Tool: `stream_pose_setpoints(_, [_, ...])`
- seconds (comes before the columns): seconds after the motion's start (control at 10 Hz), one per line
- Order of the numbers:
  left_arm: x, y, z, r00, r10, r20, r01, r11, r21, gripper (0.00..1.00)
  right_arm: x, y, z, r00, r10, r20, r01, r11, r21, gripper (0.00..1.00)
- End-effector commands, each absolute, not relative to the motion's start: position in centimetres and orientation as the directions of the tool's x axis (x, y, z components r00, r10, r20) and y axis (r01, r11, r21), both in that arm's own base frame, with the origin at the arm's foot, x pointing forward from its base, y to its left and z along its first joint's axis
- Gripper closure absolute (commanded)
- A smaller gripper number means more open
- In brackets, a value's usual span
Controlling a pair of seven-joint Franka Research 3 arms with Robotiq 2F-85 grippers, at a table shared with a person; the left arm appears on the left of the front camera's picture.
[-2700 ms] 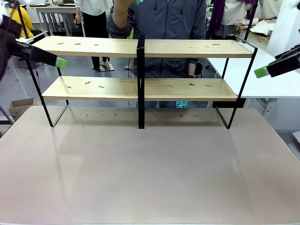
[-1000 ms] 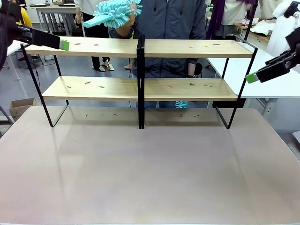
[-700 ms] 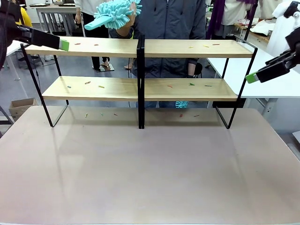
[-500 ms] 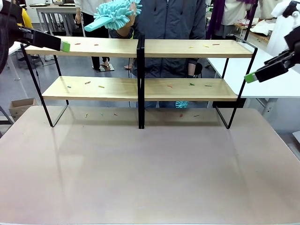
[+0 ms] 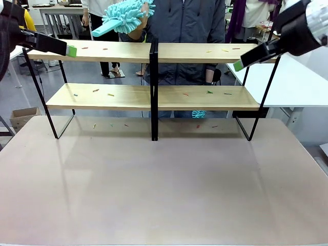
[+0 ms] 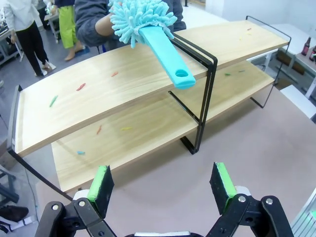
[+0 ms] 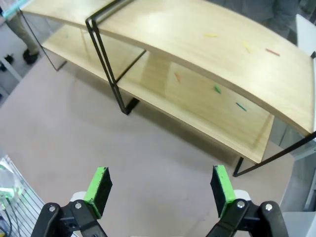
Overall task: Clean the shelves.
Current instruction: Pick up the Duster when the human hands it over.
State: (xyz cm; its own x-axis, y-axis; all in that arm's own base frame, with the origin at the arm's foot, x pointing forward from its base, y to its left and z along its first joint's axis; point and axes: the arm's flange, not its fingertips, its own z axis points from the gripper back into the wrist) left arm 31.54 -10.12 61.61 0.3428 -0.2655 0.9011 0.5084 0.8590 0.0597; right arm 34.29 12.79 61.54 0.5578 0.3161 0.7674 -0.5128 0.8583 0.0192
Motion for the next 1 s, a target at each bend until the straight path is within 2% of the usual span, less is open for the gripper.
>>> stream_pose_setpoints(0.0, [31.6, -10.1, 61.7, 0.336, -0.26, 0.905, 0.505, 0.861, 0.059, 0.0, 32.4, 12.6, 62.3, 0.553, 0.29, 0.781, -0.517, 0.854, 0.049, 0.0])
stream_pose_setpoints(0.2, [31.6, -10.1, 61.7, 0.336, -0.26, 0.905, 0.505, 0.861, 0.059, 0.0, 30.7, 12.5, 63.0, 0.499, 0.254, 0.828, -0.5, 0.866, 0.035, 0.0])
stream_pose_setpoints(0.4, [31.6, -10.1, 61.7, 0.336, -0.26, 0.905, 0.505, 0.861, 0.059, 0.0, 29.6, 12.5, 63.1, 0.527, 0.174, 0.832, -0.468, 0.876, 0.114, 0.0])
stream_pose_setpoints(0.9, [31.6, -10.1, 61.7, 0.336, -0.26, 0.905, 0.505, 0.861, 0.059, 0.0, 29.4, 12.7, 63.2, 0.527, 0.119, 0.841, -0.416, 0.9, 0.134, 0.0])
